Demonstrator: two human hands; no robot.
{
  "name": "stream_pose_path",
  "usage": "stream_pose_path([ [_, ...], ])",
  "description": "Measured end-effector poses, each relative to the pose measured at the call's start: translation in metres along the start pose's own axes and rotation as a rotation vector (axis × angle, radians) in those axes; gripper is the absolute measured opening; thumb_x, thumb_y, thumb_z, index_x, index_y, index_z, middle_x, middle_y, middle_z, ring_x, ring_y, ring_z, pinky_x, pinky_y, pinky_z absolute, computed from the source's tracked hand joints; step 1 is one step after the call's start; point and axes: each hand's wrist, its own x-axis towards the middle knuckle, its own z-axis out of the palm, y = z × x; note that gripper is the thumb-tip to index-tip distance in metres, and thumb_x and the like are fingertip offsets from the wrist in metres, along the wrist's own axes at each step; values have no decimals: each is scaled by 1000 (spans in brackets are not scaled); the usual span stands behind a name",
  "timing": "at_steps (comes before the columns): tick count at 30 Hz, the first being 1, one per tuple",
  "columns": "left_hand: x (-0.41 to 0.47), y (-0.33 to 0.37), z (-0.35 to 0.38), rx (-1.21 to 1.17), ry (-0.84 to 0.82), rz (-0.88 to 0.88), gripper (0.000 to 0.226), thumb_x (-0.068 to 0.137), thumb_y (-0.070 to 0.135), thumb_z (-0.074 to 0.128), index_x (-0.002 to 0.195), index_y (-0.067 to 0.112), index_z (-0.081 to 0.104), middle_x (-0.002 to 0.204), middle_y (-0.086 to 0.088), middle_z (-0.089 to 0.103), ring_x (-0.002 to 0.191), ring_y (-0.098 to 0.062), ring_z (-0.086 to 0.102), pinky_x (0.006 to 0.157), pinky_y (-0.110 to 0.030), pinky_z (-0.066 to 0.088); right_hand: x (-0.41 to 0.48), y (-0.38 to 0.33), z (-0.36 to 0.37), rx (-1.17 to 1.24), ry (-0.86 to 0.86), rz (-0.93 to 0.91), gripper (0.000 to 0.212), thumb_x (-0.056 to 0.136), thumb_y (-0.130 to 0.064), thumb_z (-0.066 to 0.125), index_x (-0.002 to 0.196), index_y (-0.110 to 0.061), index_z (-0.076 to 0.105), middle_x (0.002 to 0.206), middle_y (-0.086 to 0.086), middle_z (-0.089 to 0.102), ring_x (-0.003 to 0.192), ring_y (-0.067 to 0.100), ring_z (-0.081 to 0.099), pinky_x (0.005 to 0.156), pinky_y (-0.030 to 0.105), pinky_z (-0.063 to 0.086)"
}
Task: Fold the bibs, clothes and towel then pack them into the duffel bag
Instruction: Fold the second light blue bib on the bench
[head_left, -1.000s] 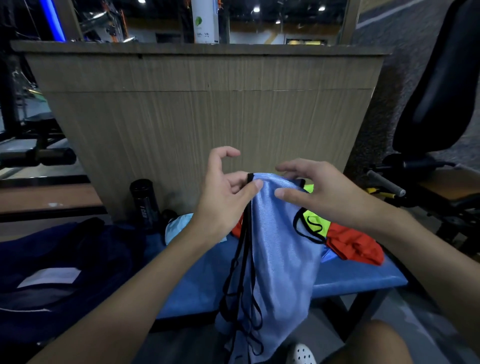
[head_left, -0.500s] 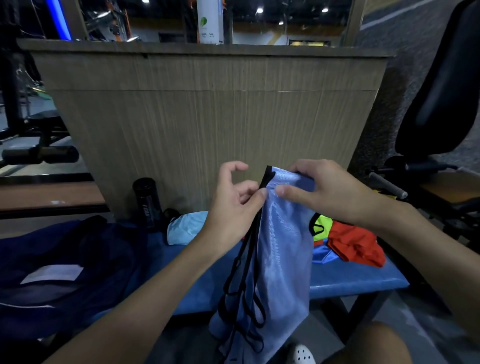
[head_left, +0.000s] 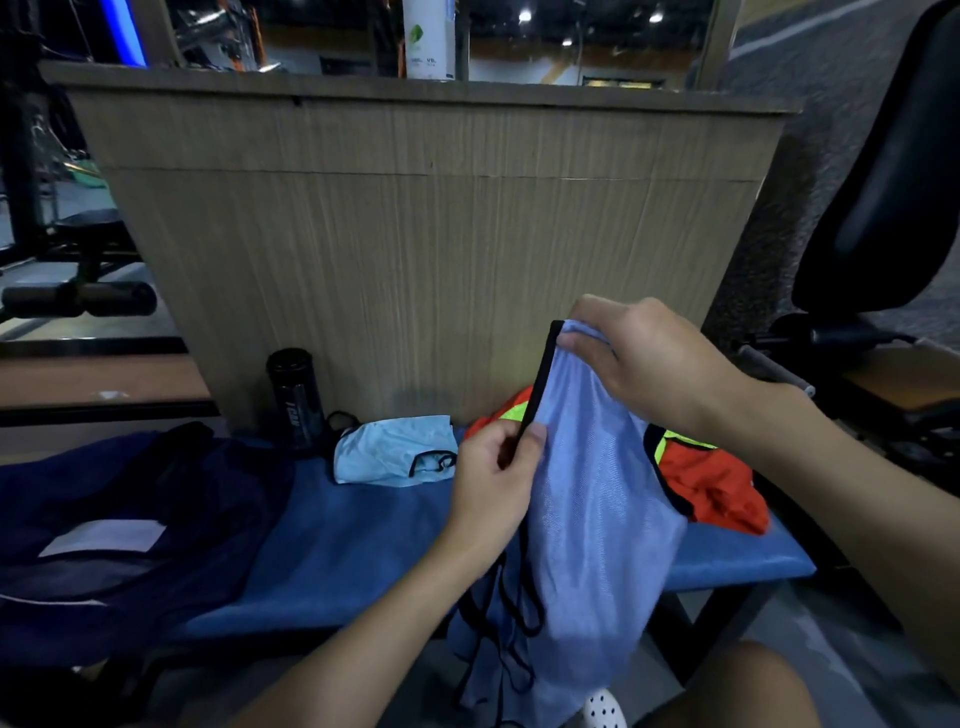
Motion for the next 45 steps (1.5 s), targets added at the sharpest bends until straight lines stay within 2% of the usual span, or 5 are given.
stream_pose_path([
  [9, -9, -45, -17, 9, -106, -44, 34, 101, 18, 54, 69, 11, 60, 63, 15, 54, 64, -1, 48, 63, -17, 37, -5, 21, -1, 70, 162, 92, 33, 101, -33, 48, 76, -14, 37, 56, 6, 43, 50, 28, 42, 50, 37, 35],
  [14, -10, -61, -34, 201, -68, 15, 42, 101, 21, 54, 61, 30, 47, 56, 16, 38, 57, -2, 34, 56, -21, 31, -12, 32, 6, 86, 188, 172, 35, 100, -33, 48, 72, -18, 34, 58, 8, 45, 54, 33, 47, 54, 47, 43],
  [22, 64, -11, -80, 652, -18, 194, 41, 97, 38, 59, 64, 13, 52, 49, 3, 44, 47, -12, 37, 51, -36, 38, -18, 58, 34, 208, 322, 390, 43, 99, -27, 52, 65, -14, 29, 60, 1, 34, 54, 14, 31, 48, 23, 24],
  [32, 143, 70, -87, 1397, -119, 587, 36, 95, 52, 49, 86, 20, 62, 77, -4, 65, 75, -31, 60, 61, -33, 39, 6, 85, 73, 515, 463, 529, 35, 98, -23, 55, 69, -10, 40, 62, -1, 33, 56, 10, 29, 46, 23, 22],
  [45, 226, -126, 88, 1029, -605, 218, 30, 97, 46, 55, 74, 27, 56, 64, 6, 57, 70, -24, 61, 66, -40, 51, -27, 291, 134, 395, 310, 756, 34, 96, -23, 59, 66, -9, 49, 58, 2, 42, 57, 15, 39, 53, 33, 30],
])
